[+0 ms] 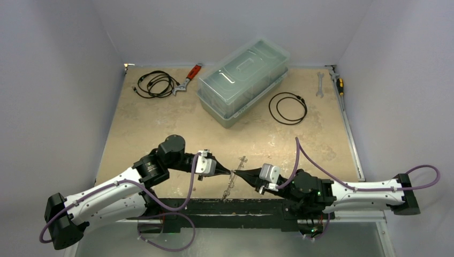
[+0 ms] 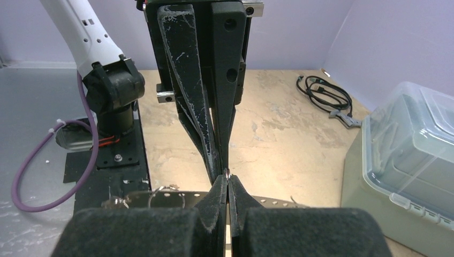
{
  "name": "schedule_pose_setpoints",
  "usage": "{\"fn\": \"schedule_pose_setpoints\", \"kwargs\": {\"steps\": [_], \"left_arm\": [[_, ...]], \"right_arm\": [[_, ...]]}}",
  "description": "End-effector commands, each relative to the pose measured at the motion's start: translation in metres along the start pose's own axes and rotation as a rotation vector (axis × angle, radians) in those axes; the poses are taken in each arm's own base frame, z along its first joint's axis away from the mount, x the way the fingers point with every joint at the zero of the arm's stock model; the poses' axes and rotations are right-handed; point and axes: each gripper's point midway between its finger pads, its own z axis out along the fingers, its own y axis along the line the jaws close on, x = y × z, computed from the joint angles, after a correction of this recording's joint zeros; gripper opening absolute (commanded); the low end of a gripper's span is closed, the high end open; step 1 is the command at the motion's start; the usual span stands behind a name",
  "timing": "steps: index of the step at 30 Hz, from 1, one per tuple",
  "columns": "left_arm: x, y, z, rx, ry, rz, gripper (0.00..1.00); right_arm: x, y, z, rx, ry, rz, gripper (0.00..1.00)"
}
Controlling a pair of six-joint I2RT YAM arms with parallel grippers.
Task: Put the keys on the keyring
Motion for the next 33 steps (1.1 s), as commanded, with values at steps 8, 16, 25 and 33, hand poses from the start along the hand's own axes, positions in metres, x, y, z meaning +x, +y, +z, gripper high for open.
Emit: {"fn": "schedule_pose_setpoints", "kwargs": {"steps": [8, 16, 25, 33], "left_arm": [[0.002, -0.006, 0.003, 0.044, 0.004, -0.022, 0.03], [-0.028, -0.004, -0.007, -0.004, -0.103, 0.047, 0.51], [-0.039, -0.01, -0.003, 0.04, -0.178, 0.023, 0.38], [-0.036, -0.01, 0.003, 0.061, -0.176, -0.011, 0.36]], "right_arm": [[-0.032, 0.002, -0.008, -0.034, -0.142, 0.05, 0.0], [-0.029, 0.007, -0.005, -0.058, -0.126, 0.045, 0.0], [-0.032, 0.008, -0.006, -0.064, -0.153, 0.055, 0.0], [-0.034, 0.005, -0.008, -0.046, -0.182, 0.062, 0.0]]}}
